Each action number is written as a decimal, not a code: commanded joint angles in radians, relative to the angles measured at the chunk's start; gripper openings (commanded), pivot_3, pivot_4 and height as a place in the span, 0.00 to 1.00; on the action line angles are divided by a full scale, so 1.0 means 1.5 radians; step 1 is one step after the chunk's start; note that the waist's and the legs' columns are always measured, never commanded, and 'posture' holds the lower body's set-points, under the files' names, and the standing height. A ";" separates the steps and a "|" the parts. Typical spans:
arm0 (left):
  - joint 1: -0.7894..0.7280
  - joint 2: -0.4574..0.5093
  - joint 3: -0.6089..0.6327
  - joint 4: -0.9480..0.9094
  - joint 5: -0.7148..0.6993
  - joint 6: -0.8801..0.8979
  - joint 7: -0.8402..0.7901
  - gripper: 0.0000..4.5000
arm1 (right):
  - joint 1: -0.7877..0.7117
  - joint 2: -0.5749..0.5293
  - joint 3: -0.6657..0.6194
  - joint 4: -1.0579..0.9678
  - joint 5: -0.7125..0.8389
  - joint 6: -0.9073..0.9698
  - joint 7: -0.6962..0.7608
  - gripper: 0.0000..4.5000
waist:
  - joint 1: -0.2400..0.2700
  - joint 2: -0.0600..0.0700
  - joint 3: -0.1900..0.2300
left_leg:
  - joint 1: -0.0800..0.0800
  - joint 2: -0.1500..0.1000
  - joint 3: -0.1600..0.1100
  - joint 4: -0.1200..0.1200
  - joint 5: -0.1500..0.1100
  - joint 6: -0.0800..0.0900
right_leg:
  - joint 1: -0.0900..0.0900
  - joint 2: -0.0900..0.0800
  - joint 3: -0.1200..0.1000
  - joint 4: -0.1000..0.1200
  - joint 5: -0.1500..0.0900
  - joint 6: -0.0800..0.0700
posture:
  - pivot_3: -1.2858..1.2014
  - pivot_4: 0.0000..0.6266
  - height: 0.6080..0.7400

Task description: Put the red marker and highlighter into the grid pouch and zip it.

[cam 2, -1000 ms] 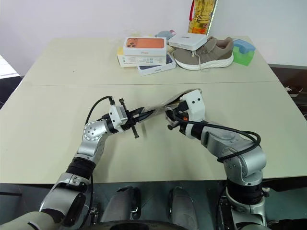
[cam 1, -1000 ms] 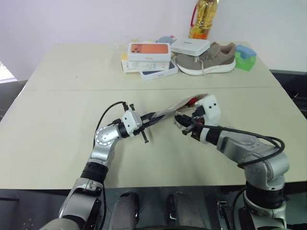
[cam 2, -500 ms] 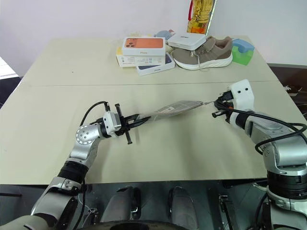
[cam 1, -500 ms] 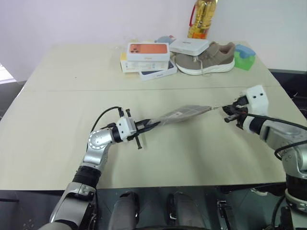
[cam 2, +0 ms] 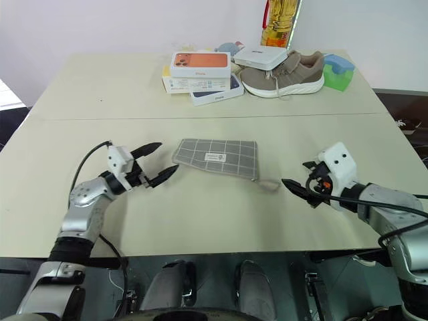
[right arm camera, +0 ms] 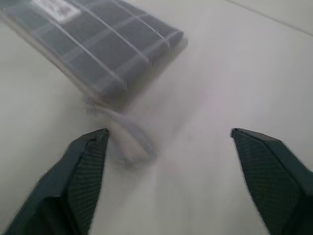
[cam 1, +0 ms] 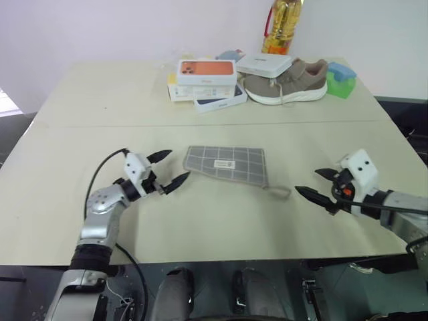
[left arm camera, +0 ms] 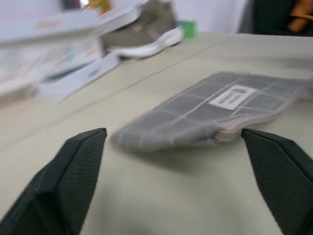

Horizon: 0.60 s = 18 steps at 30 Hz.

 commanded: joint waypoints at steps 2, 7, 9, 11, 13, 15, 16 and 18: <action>0.042 0.006 0.061 -0.086 -0.063 0.131 0.076 0.99 | 0.003 0.035 -0.047 0.025 0.003 -0.070 -0.002 0.89 | 0.000 0.000 0.000 | 0.000 0.000 0.000 0.000 0.000 0.000 | 0.000 0.000 0.000 0.000 0.000 0.000 | 0.52 0.24 0.88; 0.072 -0.003 0.126 -0.129 -0.094 0.236 0.185 0.99 | -0.002 0.062 -0.044 0.083 -0.008 -0.118 -0.008 0.89 | 0.000 0.000 0.000 | 0.000 0.000 0.000 0.000 0.000 0.000 | 0.000 0.000 0.000 0.000 0.000 0.000 | 0.52 0.24 0.88; 0.082 -0.002 0.148 -0.141 -0.086 0.259 0.231 0.99 | 0.003 0.067 -0.038 0.099 -0.013 -0.133 -0.004 0.89 | 0.000 0.000 0.000 | 0.000 0.000 0.000 0.000 0.000 0.000 | 0.000 0.000 0.000 0.000 0.000 0.000 | 0.52 0.24 0.88; 0.089 0.006 0.156 -0.148 -0.069 0.279 0.265 0.99 | 0.008 0.068 -0.034 0.110 -0.017 -0.143 -0.002 0.89 | 0.000 0.000 0.000 | 0.000 0.000 0.000 0.000 0.000 0.000 | 0.000 0.000 0.000 0.000 0.000 0.000 | 0.52 0.24 0.88; 0.096 0.016 0.157 -0.151 -0.044 0.286 0.290 0.99 | 0.012 0.067 -0.031 0.118 -0.020 -0.152 0.000 0.89 | 0.001 0.000 0.000 | 0.000 0.000 0.000 0.000 0.000 0.000 | 0.000 0.000 0.000 0.000 0.000 0.000 | 0.52 0.24 0.88; 0.101 0.026 0.154 -0.151 -0.028 0.278 0.292 0.99 | 0.013 0.067 -0.030 0.119 -0.019 -0.154 0.001 0.89 | 0.001 0.000 0.000 | 0.000 0.000 0.000 0.000 0.000 0.000 | 0.000 0.000 0.000 0.000 0.000 0.000 | 0.52 0.24 0.88; 0.103 0.030 0.152 -0.151 -0.024 0.275 0.289 0.99 | 0.013 0.067 -0.030 0.120 -0.018 -0.155 0.001 0.89 | 0.001 0.000 0.000 | 0.000 0.000 0.000 0.000 0.000 0.000 | 0.000 0.000 0.000 0.000 0.000 0.000 | 0.52 0.24 0.88; 0.108 0.042 0.144 -0.154 -0.020 0.290 0.277 0.99 | 0.015 0.067 -0.026 0.116 -0.019 -0.155 0.001 0.89 | 0.000 0.000 0.000 | 0.000 0.000 0.000 0.000 0.000 0.000 | 0.000 0.000 0.000 0.000 0.000 0.000 | 0.52 0.24 0.88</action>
